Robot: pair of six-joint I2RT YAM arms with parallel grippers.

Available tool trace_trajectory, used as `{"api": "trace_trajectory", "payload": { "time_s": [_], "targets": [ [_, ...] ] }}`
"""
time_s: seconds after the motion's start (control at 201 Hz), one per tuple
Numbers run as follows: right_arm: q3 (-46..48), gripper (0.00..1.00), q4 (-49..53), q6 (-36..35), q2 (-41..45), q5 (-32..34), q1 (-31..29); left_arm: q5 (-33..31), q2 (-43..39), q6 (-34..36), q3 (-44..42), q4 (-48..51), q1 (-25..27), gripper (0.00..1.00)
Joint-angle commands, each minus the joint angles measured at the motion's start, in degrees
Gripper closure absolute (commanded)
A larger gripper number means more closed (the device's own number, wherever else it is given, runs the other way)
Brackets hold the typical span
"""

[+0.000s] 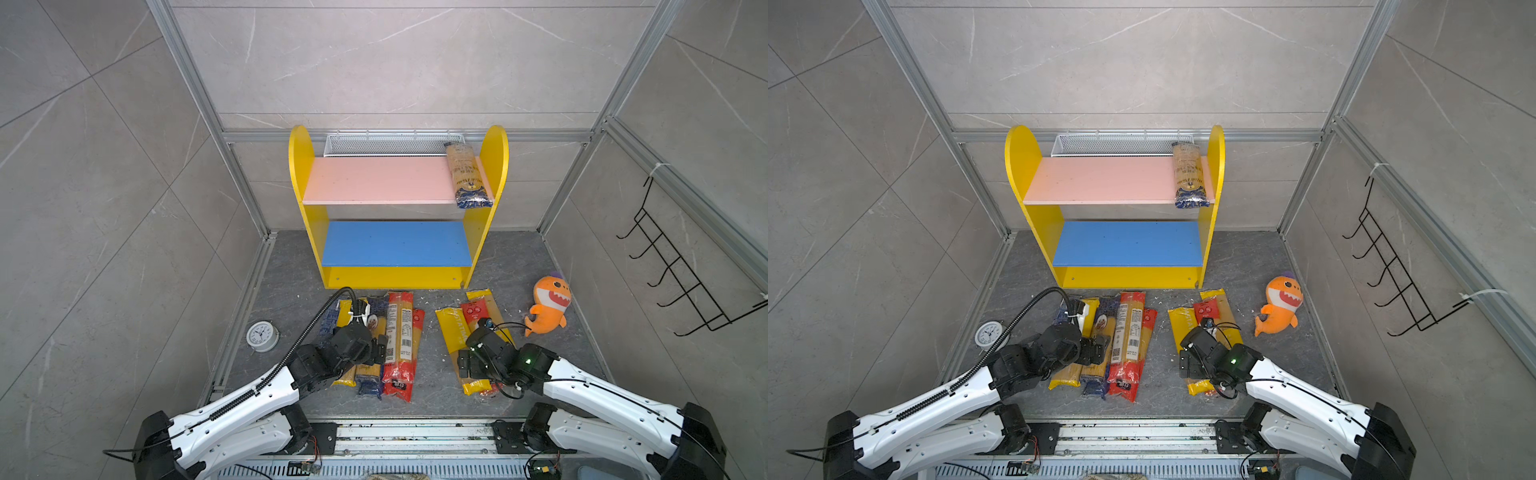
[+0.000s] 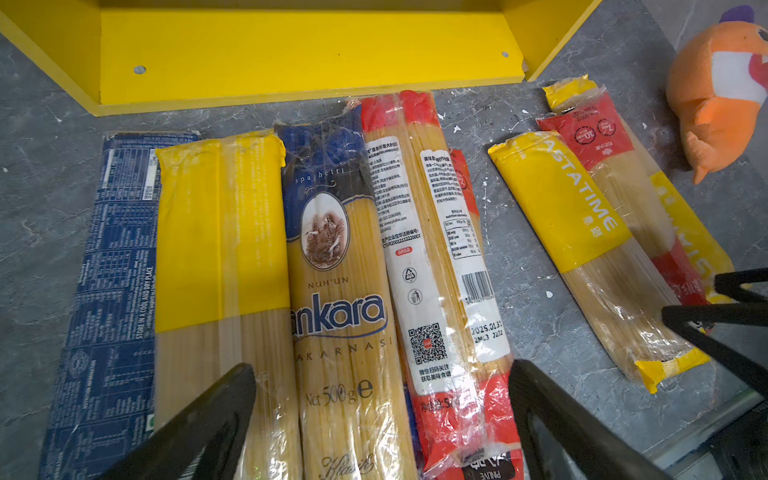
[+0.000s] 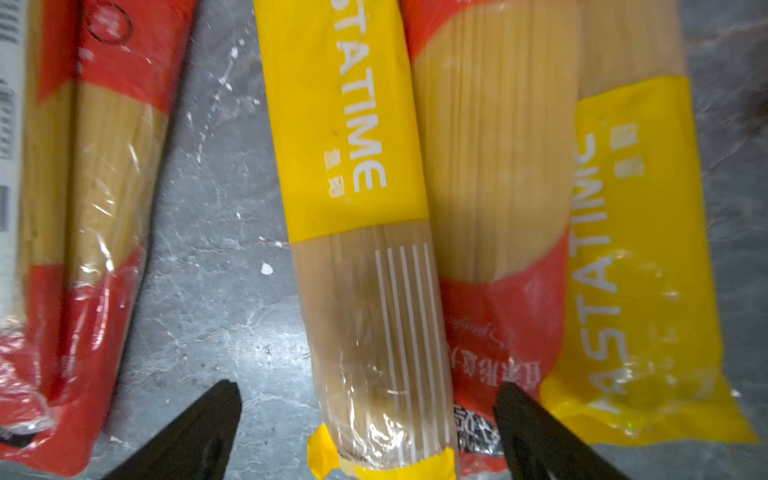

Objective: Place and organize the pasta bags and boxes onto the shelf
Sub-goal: 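Move the right gripper back down to the yellow PASTATIME bag, then grasp the yellow PASTATIME spaghetti bag with the right gripper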

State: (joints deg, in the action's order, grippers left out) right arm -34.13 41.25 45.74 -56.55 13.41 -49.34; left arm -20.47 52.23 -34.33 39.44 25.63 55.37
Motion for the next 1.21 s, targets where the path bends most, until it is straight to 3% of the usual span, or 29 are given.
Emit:
{"api": "trace_trajectory", "payload": {
  "time_s": [0.0, 0.408, 0.802, 0.886, 0.966, 1.021, 1.11, 1.2],
  "targets": [
    [1.85, 0.01, -4.25, 3.61, -1.23, -0.05, -1.32, -0.71, 0.31, -0.81, 0.30, -3.00, 0.36, 0.03],
    [3.18, 0.01, -10.19, 4.54, -12.90, 1.18, -5.38, -3.22, 2.15, 6.21, 3.66, -2.56, 0.39, 0.00],
    [5.00, 0.03, -16.03, 7.13, -22.52, 0.68, -7.69, -2.03, 3.20, 6.82, 4.91, -1.31, 0.42, 0.00],
    [5.61, 0.16, -17.37, 7.60, -23.07, 0.07, -7.93, -2.40, 2.24, 6.89, 4.85, -0.88, 0.43, 0.00],
    [5.92, 0.42, -17.98, 7.88, -23.08, -0.49, -8.29, -3.14, 1.25, 7.09, 4.83, -0.14, 0.46, 0.00],
    [5.92, 0.53, -17.79, 7.88, -22.60, -0.74, -8.57, -3.75, 0.50, 7.21, 4.94, 0.52, 0.38, 0.00],
    [5.62, 0.65, -17.08, 7.79, -21.06, -1.17, -9.08, -4.61, -0.52, 7.05, 5.03, 1.55, 0.42, 0.00],
    [4.55, 0.70, -15.09, 7.79, -18.66, -1.11, -9.58, -5.62, -1.15, 6.84, 5.29, 2.77, 0.42, 0.00]
  ]
}}
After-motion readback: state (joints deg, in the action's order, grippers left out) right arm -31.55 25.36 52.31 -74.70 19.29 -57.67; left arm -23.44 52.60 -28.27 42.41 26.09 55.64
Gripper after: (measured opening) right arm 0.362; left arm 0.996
